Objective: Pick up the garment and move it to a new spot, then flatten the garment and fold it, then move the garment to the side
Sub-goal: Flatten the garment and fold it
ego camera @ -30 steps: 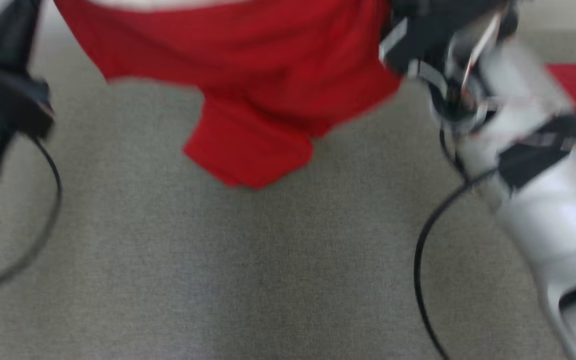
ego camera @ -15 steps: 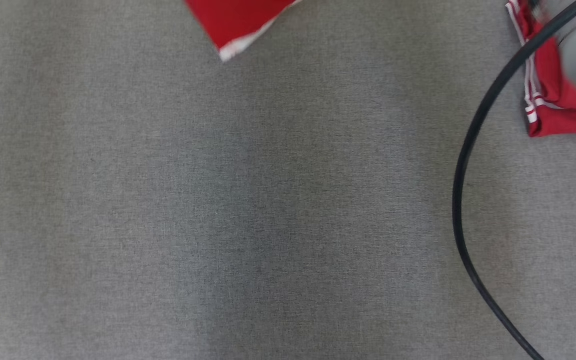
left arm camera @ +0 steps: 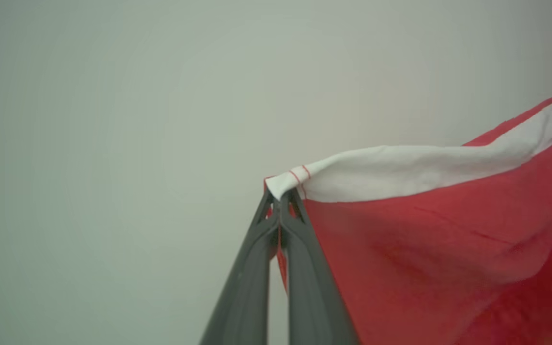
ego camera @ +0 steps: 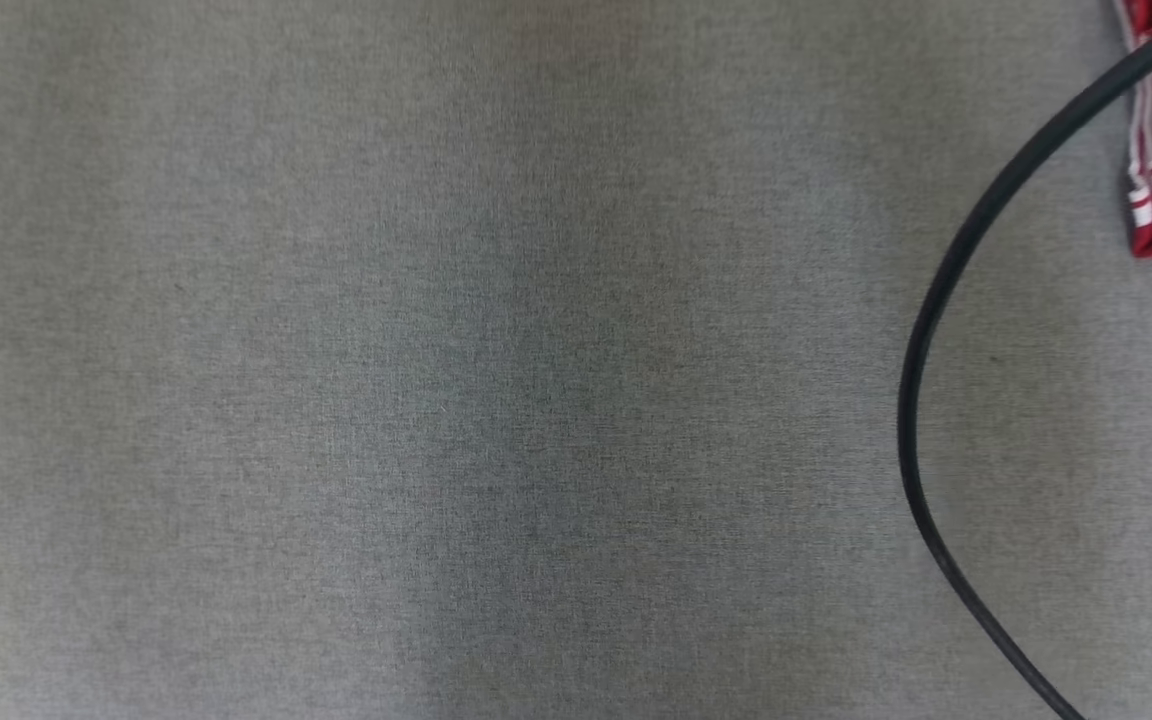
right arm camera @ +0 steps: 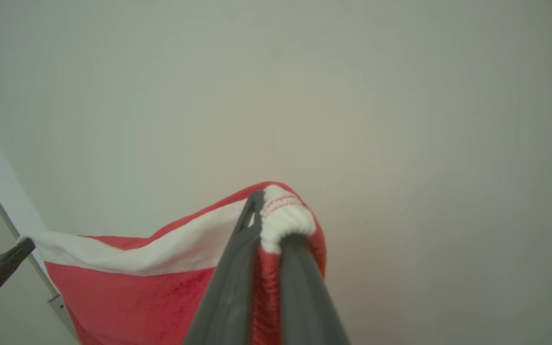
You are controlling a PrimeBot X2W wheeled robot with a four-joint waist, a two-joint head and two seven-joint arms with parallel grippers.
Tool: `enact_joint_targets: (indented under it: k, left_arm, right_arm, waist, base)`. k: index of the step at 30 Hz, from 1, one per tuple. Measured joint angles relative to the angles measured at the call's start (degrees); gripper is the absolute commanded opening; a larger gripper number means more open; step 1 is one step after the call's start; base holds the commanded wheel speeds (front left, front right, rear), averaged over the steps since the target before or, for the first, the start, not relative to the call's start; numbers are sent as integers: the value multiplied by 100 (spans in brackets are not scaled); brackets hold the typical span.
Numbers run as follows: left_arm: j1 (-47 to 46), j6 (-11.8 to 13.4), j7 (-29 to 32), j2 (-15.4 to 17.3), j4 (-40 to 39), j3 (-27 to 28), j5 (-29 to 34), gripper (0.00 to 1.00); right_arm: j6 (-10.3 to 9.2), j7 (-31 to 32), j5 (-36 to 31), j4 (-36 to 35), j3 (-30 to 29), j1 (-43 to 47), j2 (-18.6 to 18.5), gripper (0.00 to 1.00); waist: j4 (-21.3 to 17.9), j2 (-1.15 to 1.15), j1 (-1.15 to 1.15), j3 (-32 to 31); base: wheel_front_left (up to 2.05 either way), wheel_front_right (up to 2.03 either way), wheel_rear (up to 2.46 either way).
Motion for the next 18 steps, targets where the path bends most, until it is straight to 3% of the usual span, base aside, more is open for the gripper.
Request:
enact_joint_targets:
  k: [11, 18]
  left_arm:
    - [1408, 22, -255, 312, -561, 119, -189, 0]
    - [3412, 454, -257, 341, -1968, 781, 23, 0]
  right_arm:
    - [0, -155, 851, -1002, 910, 1367, -515, 0]
    - [0, -627, 1131, -1599, 1340, 2637, -749, 0]
  waist:
    - [23, 0, 0, 50]
    - [-100, 0, -1, -424]
  base:
    - [0, 0, 0]
    - [0, 0, 0]
